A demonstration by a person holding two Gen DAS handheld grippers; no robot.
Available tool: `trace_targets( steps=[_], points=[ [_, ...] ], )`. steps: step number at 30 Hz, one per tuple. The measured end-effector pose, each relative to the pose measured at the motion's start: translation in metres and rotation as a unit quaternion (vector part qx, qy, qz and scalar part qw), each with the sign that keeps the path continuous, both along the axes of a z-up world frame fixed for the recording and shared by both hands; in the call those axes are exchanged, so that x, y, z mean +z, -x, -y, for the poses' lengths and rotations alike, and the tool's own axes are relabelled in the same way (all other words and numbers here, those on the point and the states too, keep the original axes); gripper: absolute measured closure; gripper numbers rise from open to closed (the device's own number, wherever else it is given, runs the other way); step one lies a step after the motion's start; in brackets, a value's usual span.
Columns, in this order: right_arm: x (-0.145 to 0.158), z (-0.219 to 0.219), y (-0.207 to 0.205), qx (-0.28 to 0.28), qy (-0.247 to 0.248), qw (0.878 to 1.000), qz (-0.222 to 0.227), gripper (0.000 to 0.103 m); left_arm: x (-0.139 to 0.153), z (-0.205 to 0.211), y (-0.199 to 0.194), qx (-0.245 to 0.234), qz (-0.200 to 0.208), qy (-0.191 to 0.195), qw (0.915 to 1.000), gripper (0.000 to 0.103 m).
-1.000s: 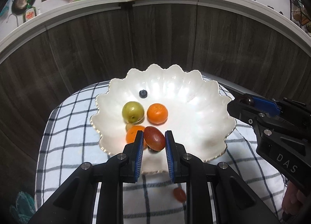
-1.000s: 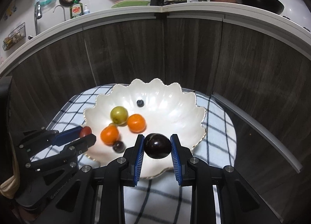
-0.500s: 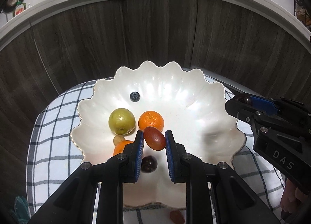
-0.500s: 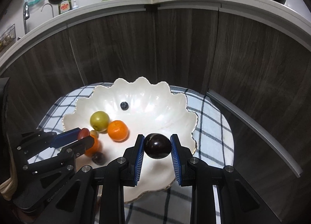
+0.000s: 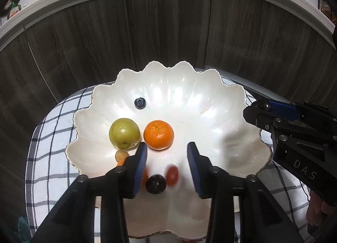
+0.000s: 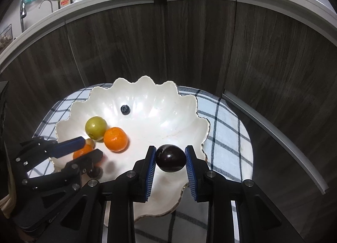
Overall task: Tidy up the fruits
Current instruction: 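Open the left tool to drop the red grape while the right tool drops the dark grape into the bowl, then move both open tools back toward the small tan fruit and the other red grape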
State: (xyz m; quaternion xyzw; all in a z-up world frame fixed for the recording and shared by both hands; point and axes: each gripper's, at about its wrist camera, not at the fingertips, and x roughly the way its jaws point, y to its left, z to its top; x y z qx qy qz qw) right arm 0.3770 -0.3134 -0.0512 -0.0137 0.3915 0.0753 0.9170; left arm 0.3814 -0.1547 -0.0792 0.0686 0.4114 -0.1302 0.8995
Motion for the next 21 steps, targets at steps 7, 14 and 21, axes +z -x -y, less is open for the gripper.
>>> trace_targets(
  steps=[7, 14, 21],
  points=[
    [0.010, 0.005, 0.005, -0.020, 0.000, 1.000, 0.016, 0.043, 0.011, -0.006, 0.005, 0.010, 0.013, -0.006, 0.9998, 0.042],
    [0.019, 0.001, 0.016, -0.023, 0.004, 0.999, 0.023, 0.043, 0.023, -0.020, 0.014, 0.027, 0.024, -0.001, 0.9994, 0.030],
    [0.026, -0.008, 0.029, -0.027, -0.004, 0.999, 0.029, 0.043, 0.032, -0.034, 0.027, 0.029, 0.032, -0.003, 0.9991, 0.029]
  ],
)
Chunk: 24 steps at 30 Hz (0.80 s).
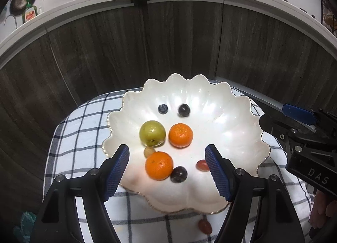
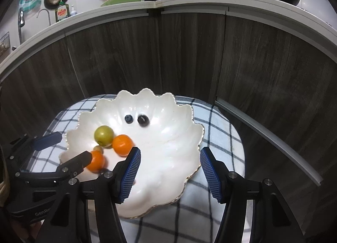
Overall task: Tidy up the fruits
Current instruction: 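Move both open tools back toward the small tan fruit and the other red grape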
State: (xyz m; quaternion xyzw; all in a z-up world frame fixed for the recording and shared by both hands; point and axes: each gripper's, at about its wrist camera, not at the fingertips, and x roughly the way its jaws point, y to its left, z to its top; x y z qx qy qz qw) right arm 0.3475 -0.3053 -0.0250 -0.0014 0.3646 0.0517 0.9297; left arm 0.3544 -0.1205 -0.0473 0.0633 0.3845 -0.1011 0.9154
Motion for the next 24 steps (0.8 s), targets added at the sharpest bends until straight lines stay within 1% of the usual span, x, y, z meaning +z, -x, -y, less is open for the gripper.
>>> trace_targets(
  steps=[8, 13, 17, 20, 24],
  points=[
    [0.006, -0.022, 0.028, 0.004, -0.009, 1.000, 0.008, 0.043, 0.006, -0.023, 0.023, 0.005, 0.008, -0.001, 1.0000, 0.029],
    [0.008, -0.034, 0.046, -0.007, -0.021, 1.000, 0.021, 0.043, 0.002, -0.041, 0.039, 0.014, 0.006, 0.001, 0.9999, 0.029],
    [0.002, -0.043, 0.061, -0.015, -0.025, 0.999, 0.023, 0.043, -0.002, -0.053, 0.054, 0.025, 0.011, 0.006, 0.9996, 0.029],
    [-0.005, -0.049, 0.070, -0.015, -0.022, 1.000, 0.015, 0.043, -0.006, -0.059, 0.064, 0.028, 0.017, 0.008, 0.9994, 0.029],
    [-0.013, -0.055, 0.082, -0.016, -0.020, 1.000, 0.014, 0.043, -0.011, -0.066, 0.076, 0.030, 0.021, 0.004, 0.9993, 0.029]
  ],
)
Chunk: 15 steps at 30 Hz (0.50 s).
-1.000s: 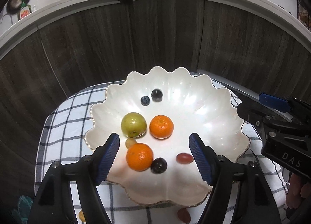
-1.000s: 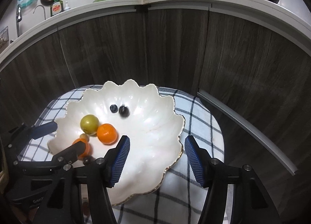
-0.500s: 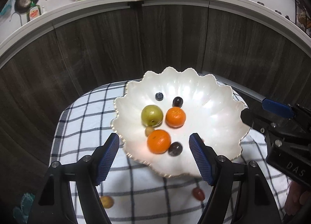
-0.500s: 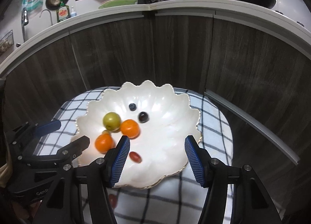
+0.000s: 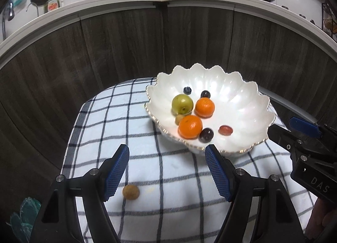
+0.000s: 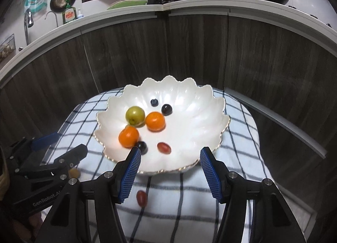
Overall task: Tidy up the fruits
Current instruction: 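Move both open tools back toward the small tan fruit and the other red grape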
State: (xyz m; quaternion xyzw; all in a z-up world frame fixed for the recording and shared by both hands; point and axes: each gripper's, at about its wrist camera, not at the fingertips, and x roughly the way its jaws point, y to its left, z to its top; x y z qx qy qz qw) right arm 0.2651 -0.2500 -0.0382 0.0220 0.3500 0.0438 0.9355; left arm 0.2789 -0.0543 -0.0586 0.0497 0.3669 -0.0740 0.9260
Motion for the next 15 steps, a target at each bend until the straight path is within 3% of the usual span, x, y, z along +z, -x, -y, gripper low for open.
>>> trace_targets(
  steps=[15],
  points=[
    [-0.018, -0.037, 0.022, 0.021, 0.021, 1.000, -0.005, 0.043, -0.021, -0.035, 0.022, 0.018, -0.001, -0.007, 0.9998, 0.029]
  ],
)
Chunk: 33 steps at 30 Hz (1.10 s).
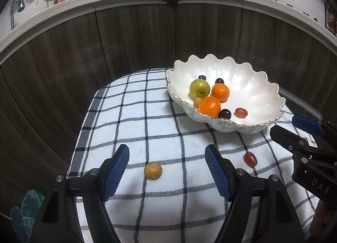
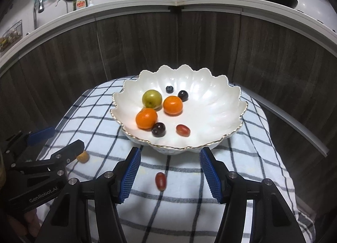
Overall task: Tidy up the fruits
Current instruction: 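Move both open tools back toward the small tan fruit and the other red grape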
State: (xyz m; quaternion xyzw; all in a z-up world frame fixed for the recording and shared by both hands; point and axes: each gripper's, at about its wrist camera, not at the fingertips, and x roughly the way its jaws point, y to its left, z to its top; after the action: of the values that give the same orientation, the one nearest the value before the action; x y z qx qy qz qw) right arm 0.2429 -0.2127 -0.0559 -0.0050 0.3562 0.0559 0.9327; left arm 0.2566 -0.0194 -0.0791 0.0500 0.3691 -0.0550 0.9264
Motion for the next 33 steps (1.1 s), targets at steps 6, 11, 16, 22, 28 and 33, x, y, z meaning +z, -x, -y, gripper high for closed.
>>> trace_targets(
  steps=[6, 11, 16, 22, 28, 33],
  points=[
    [-0.006, -0.006, 0.000, 0.001, 0.006, 1.000, -0.001, 0.043, -0.009, -0.005, 0.002, 0.001, 0.005, -0.014, 0.9999, 0.029],
    [-0.013, -0.011, -0.001, -0.002, 0.010, 1.000, -0.002, 0.043, -0.019, -0.012, 0.000, 0.005, -0.004, -0.009, 0.9999, 0.029],
    [-0.022, -0.015, -0.004, -0.009, 0.007, 1.000, -0.005, 0.043, -0.031, -0.020, -0.005, 0.015, -0.014, -0.004, 0.9998, 0.029],
    [-0.035, -0.022, -0.007, -0.011, 0.017, 1.000, -0.016, 0.043, -0.042, -0.023, -0.007, 0.014, -0.022, -0.005, 0.9996, 0.035],
    [-0.047, -0.022, -0.010, -0.013, 0.020, 0.999, -0.030, 0.044, -0.051, -0.023, -0.009, 0.013, -0.029, -0.007, 0.9995, 0.040],
    [-0.055, -0.023, -0.011, -0.011, 0.022, 0.999, -0.038, 0.044, -0.059, -0.021, -0.012, 0.011, -0.038, -0.011, 0.9992, 0.043]
  ],
)
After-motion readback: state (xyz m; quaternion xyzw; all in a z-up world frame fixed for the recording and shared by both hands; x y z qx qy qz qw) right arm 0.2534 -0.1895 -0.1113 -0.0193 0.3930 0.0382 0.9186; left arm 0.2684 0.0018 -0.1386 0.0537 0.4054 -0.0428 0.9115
